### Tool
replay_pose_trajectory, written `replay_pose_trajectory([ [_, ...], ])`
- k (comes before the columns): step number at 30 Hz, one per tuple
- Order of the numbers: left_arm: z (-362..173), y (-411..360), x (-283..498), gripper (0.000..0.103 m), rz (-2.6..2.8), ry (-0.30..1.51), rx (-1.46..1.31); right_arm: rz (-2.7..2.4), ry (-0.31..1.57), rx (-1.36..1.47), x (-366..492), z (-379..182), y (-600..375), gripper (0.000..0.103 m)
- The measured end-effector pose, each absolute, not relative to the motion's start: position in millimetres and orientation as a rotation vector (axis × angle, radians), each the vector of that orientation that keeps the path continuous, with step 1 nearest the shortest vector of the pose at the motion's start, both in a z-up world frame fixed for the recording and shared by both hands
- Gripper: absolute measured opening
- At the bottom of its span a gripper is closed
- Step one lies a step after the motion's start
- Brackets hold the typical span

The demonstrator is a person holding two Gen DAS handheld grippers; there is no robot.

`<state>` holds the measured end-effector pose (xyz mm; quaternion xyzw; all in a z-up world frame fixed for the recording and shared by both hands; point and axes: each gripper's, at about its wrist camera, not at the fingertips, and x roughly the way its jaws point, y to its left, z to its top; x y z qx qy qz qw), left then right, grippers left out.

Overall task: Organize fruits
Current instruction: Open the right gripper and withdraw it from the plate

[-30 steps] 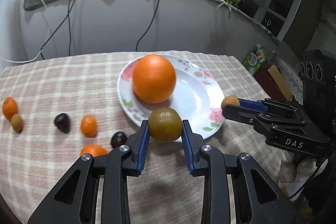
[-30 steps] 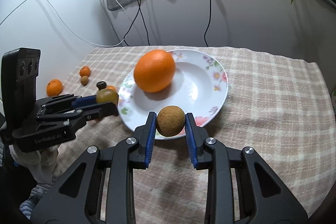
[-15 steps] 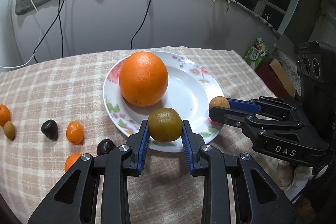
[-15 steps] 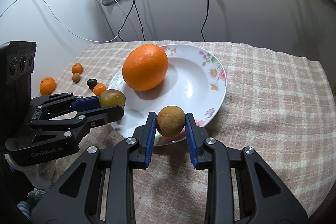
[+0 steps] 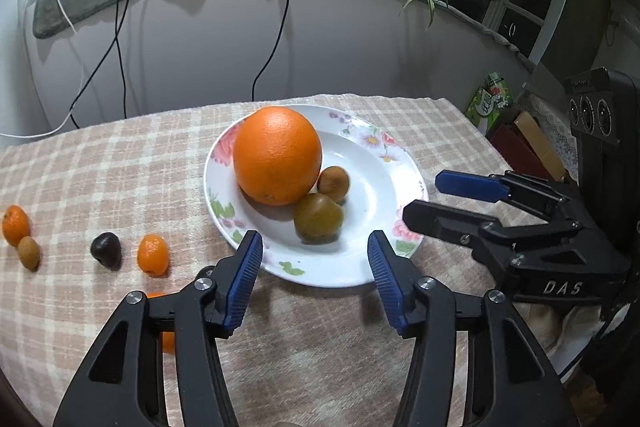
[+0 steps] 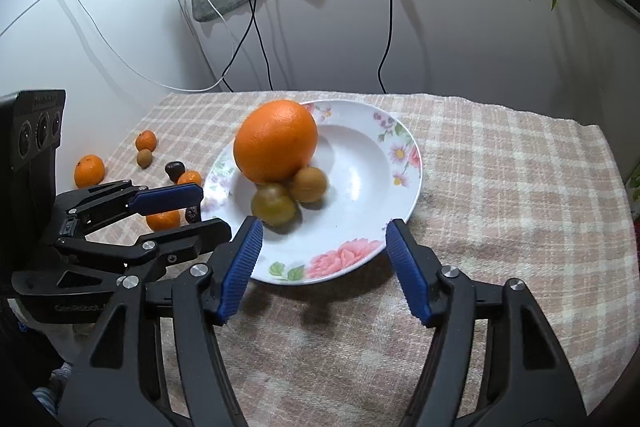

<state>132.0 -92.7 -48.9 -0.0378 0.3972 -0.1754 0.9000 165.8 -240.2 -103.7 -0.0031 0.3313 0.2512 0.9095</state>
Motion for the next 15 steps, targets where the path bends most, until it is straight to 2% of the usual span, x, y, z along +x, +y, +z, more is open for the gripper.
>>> replay_pose_trajectory([
  [4,-50,-88,129,0.059,-0.348,0.828,-0.083,0.517,0.677,0.007,164,-101,-243,0.078],
  [13,-48,-75,121,0.064,-0.327,0.825,-0.09,0.529,0.66,0.0,155,-93,-237,0.082],
  [15,-46,-69,117,0.068,-0.313,0.817,-0.087,0.538,0.657,-0.004,152,-91,-234,0.082],
])
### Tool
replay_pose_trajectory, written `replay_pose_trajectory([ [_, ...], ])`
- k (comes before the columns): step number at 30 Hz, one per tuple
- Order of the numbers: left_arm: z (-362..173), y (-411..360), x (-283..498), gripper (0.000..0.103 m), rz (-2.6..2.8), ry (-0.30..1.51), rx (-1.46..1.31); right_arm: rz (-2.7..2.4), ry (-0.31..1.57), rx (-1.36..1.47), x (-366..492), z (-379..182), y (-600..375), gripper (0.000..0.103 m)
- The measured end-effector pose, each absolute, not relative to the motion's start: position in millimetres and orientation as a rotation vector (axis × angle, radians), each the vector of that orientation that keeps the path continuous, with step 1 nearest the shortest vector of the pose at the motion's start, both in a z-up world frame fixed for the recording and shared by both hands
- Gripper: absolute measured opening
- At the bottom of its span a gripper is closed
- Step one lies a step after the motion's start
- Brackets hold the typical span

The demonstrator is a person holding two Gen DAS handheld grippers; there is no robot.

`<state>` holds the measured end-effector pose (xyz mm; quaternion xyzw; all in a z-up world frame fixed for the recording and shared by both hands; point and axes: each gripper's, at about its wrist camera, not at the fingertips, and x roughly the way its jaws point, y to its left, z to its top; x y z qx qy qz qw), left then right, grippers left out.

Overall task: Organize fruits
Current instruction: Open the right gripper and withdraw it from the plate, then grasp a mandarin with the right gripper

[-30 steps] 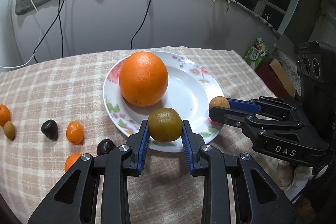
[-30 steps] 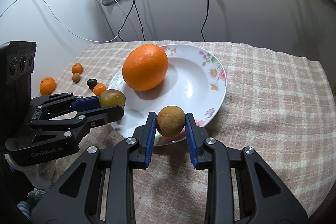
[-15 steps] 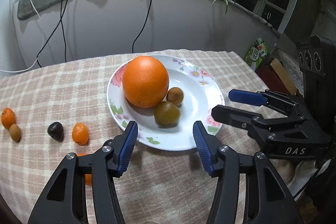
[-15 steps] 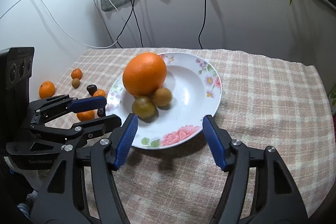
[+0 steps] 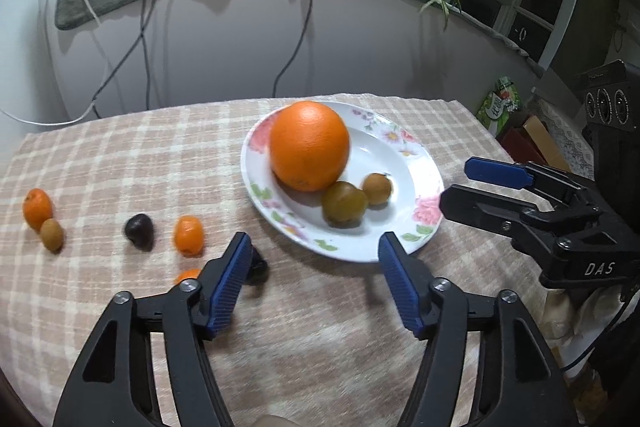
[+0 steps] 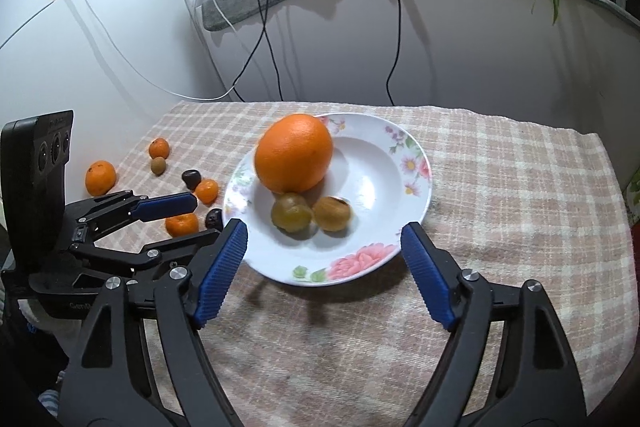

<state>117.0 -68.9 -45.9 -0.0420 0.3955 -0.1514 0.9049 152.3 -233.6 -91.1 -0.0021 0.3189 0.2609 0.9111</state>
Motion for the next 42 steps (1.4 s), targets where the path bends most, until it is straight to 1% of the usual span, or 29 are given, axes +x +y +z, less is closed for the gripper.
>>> replay_pose_trajectory([
  [12,-48,-4,83,0.068,-0.217,0.788,-0.111,0.641,0.651,-0.039,133,-83,-199,0.082],
  [19,-59,32,75,0.067,-0.158,0.808,-0.144,0.729,0.669,-0.069,126,-89,-168,0.082],
  [21,-61,40,75,0.063,-0.142,0.809,-0.153,0.744,0.672,-0.088,124,-92,-158,0.082],
  [23,-62,49,77,0.062,-0.121,0.806,-0.164,0.76,0.676,-0.103,122,-95,-149,0.082],
  [24,-63,53,78,0.059,-0.109,0.804,-0.168,0.772,0.68,-0.111,122,-96,-143,0.081],
  [25,-63,59,80,0.057,-0.095,0.801,-0.172,0.779,0.682,-0.117,122,-98,-139,0.08],
  [28,-64,75,86,0.053,-0.05,0.792,-0.19,0.789,0.687,-0.148,122,-102,-125,0.069],
  [32,-69,98,95,0.048,0.0,0.791,-0.212,0.807,0.703,-0.162,126,-108,-110,0.061],
  [34,-72,106,101,0.044,0.02,0.796,-0.218,0.811,0.708,-0.17,128,-110,-104,0.056],
  [35,-73,109,104,0.041,0.022,0.799,-0.222,0.811,0.711,-0.176,129,-112,-100,0.054],
  [37,-76,113,111,0.041,0.024,0.805,-0.225,0.815,0.715,-0.184,131,-114,-94,0.051],
  [42,-82,116,129,0.041,0.019,0.819,-0.229,0.801,0.702,-0.236,133,-118,-81,0.05],
])
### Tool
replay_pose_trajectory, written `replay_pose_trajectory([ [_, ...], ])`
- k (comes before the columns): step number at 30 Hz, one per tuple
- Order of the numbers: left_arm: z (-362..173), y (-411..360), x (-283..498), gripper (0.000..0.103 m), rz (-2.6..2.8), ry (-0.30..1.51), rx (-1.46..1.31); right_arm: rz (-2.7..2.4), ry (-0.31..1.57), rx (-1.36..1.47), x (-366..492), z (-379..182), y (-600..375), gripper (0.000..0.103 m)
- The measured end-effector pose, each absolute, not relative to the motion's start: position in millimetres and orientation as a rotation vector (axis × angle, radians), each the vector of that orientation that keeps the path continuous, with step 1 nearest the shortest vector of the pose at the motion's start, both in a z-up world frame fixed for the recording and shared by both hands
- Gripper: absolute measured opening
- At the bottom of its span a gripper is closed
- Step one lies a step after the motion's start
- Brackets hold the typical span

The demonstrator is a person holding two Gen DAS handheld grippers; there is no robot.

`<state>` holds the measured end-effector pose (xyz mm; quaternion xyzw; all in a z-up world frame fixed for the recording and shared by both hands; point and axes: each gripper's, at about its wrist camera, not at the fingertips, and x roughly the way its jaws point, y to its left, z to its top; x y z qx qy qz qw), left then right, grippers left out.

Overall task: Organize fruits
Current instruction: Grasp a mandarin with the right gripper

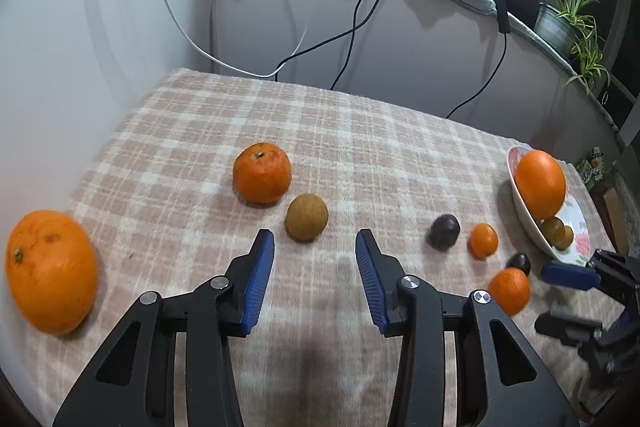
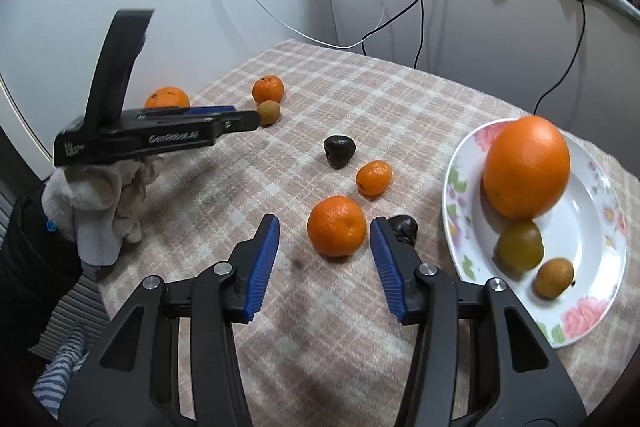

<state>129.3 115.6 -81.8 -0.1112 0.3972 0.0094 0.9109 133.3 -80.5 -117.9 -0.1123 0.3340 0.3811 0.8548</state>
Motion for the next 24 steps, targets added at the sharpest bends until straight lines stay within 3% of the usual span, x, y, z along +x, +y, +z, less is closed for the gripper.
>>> replay_pose_trajectory([
  [24,-97,118,158,0.024,0.024,0.861,-0.244,0.758,0.725,-0.321,149,-131,-60,0.038],
])
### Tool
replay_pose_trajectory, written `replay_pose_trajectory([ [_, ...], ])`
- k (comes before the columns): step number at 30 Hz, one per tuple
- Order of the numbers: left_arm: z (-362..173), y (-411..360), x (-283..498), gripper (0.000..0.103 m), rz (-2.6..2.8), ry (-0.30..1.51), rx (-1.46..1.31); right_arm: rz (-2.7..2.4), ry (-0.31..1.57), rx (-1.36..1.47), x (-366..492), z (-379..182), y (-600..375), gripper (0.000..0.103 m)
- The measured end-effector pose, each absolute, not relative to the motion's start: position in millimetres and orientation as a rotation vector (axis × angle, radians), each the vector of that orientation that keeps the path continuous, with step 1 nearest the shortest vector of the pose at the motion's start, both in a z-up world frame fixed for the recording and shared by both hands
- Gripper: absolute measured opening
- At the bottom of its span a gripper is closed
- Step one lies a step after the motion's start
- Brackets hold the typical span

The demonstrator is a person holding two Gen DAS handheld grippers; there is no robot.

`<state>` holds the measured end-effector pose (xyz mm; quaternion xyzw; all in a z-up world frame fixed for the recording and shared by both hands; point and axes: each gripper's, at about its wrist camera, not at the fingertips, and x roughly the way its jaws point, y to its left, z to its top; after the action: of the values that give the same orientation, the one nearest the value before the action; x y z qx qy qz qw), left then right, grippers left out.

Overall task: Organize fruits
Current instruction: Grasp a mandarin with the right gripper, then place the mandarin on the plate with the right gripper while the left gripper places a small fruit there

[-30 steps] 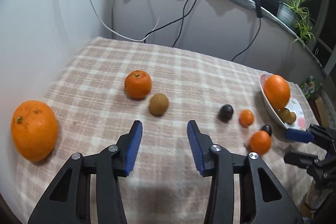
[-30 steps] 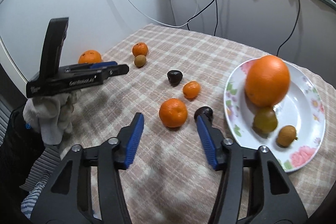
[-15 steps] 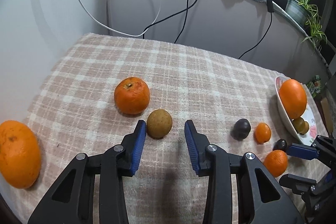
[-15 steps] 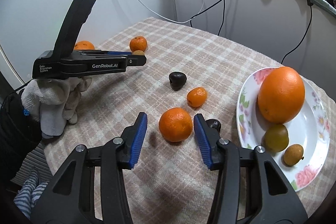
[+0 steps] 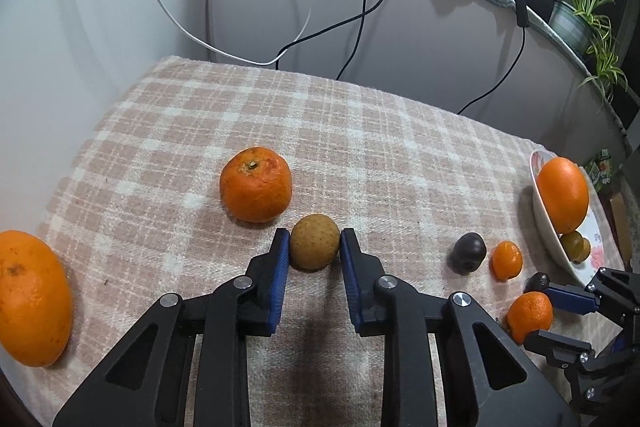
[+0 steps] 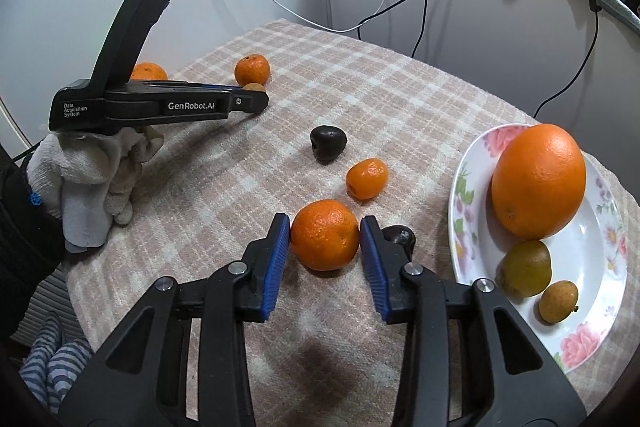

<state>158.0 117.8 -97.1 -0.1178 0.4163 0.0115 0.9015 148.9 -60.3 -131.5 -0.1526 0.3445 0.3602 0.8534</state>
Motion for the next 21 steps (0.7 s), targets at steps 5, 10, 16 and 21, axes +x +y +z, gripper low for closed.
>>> replay_pose_trajectory([
  [5,-94,116,153,0.024,0.018,0.853,-0.241,0.763,0.722,-0.31,148,-132,-62,0.037],
  [10,-88,115,146,0.024,0.006,0.839,-0.25,0.767,0.704,-0.287,143,-126,-68,0.037],
  [16,-73,105,133,0.024,-0.027,0.813,-0.244,0.765,0.68,-0.243,136,-115,-82,0.037],
  [21,-62,88,127,0.024,-0.073,0.798,-0.234,0.75,0.658,-0.215,130,-107,-103,0.037],
])
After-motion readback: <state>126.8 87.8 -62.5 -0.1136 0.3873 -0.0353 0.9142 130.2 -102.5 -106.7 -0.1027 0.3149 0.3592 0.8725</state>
